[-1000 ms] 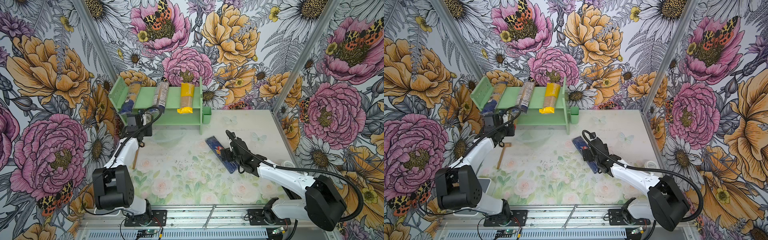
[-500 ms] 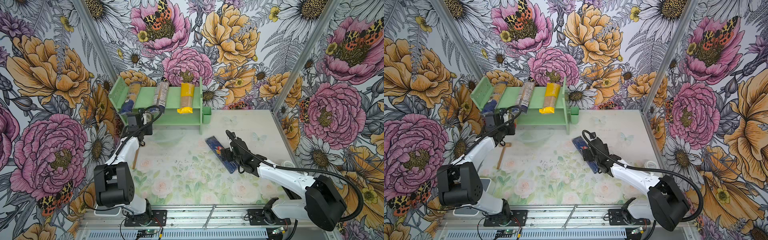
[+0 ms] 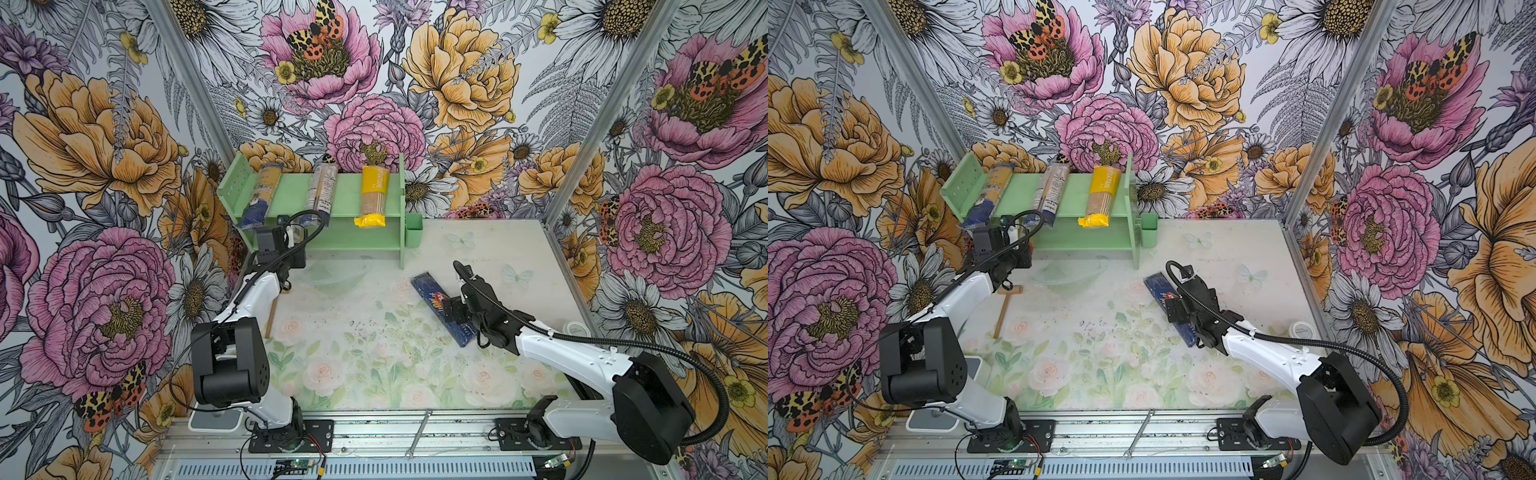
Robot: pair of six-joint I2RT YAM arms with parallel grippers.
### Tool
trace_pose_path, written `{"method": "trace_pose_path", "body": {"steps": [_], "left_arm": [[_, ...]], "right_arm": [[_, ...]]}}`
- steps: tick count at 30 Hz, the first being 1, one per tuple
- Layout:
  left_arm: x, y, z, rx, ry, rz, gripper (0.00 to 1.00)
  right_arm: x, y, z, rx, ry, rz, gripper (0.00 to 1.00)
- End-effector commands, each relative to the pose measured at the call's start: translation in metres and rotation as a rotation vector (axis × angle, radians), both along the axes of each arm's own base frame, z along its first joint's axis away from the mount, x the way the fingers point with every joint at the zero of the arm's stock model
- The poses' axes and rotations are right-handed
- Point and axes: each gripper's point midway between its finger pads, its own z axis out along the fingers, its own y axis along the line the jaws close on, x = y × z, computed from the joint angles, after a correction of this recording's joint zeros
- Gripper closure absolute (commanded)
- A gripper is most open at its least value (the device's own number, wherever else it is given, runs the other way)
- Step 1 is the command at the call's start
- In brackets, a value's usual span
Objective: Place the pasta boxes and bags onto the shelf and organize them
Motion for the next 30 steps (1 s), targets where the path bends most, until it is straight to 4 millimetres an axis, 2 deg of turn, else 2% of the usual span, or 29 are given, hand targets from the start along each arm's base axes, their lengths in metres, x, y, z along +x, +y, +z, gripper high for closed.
{"method": "trace_pose_path", "body": {"steps": [1,29,30], "left_arm": [[0.028,0.005,0.081,0.043,-0.274,-0.01,1.0],[0.041,0.012,0.061,0.068,-0.216,0.003,1.0],[0.04,0.012,0.061,0.069,-0.215,0.002,0.97]], "right_arm": [[0.003,-0.005,0.008,0.01,-0.028,-0.03,0.0],[0.005,-0.003,0.01,0.021,-0.027,-0.031,0.0],[0.005,-0.003,0.011,0.022,-0.028,-0.03,0.01]]}}
